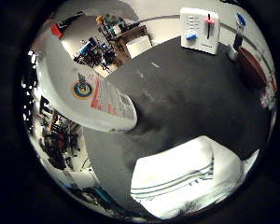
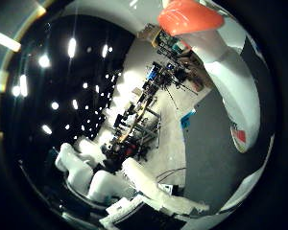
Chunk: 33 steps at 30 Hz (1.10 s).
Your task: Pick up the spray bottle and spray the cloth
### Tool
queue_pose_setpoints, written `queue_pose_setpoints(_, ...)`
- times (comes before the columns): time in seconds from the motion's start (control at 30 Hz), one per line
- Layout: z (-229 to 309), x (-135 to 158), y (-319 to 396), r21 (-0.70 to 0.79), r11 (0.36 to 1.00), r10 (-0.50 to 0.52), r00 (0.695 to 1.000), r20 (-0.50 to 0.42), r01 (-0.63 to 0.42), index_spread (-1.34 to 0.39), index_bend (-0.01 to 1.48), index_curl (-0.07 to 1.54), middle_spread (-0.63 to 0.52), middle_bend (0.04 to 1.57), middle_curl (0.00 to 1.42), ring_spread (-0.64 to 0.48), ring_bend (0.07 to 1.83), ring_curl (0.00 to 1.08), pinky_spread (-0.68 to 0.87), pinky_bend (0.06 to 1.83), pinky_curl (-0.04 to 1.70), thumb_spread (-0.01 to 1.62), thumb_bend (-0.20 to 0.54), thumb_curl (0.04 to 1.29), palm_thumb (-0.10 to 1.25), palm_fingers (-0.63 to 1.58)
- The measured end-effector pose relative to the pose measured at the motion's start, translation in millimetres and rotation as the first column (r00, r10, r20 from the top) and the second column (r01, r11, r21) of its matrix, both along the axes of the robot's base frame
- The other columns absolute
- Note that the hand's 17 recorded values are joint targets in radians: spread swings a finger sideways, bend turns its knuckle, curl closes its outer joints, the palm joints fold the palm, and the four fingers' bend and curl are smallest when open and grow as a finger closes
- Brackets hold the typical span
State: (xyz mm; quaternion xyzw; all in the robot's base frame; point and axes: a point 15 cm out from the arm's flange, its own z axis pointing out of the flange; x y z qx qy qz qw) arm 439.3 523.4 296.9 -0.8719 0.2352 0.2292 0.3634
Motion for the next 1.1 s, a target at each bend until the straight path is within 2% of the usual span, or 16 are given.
queue_pose_setpoints(0.27, 3.2, 17.2, -39.5, -0.179, 0.983, -0.022, 0.995, 0.1, 0.039, -0.47, 0.24, 0.36, -0.09, 0.19, 0.32, 0.25, 0.36, 0.16, 0.63, 0.72, 0.19, 0.97, -0.03, 0.39, 0.34, 0.26)
queue_pose_setpoints(0.57, 54.3, 33.1, -76.6, -0.242, 0.963, -0.065, 0.972, 0.228, 0.121, -0.48, 0.21, 0.36, -0.1, 0.17, 0.3, 0.26, 0.29, 0.17, 0.62, 0.67, 0.17, 0.98, -0.03, 0.4, 0.37, 0.28)
queue_pose_setpoints(0.73, 89.4, 36.8, -89.2, -0.22, 0.961, -0.103, 0.956, 0.275, 0.167, -0.48, 0.21, 0.37, -0.1, 0.18, 0.28, 0.26, 0.26, 0.18, 0.62, 0.65, 0.17, 0.99, -0.029, 0.4, 0.38, 0.28)
queue_pose_setpoints(0.97, 138.0, 50.7, -122.7, -0.219, 0.927, -0.209, 0.904, 0.373, 0.304, -0.47, 0.2, 0.37, -0.08, 0.17, 0.27, 0.27, 0.23, 0.2, 0.62, 0.64, 0.17, 1.0, -0.029, 0.4, 0.39, 0.26)
queue_pose_setpoints(1.1, 150.6, 59.7, -146.3, -0.201, 0.899, -0.29, 0.872, 0.394, 0.389, -0.46, 0.2, 0.37, -0.07, 0.17, 0.27, 0.28, 0.23, 0.2, 0.62, 0.63, 0.18, 1.0, -0.029, 0.4, 0.39, 0.25)
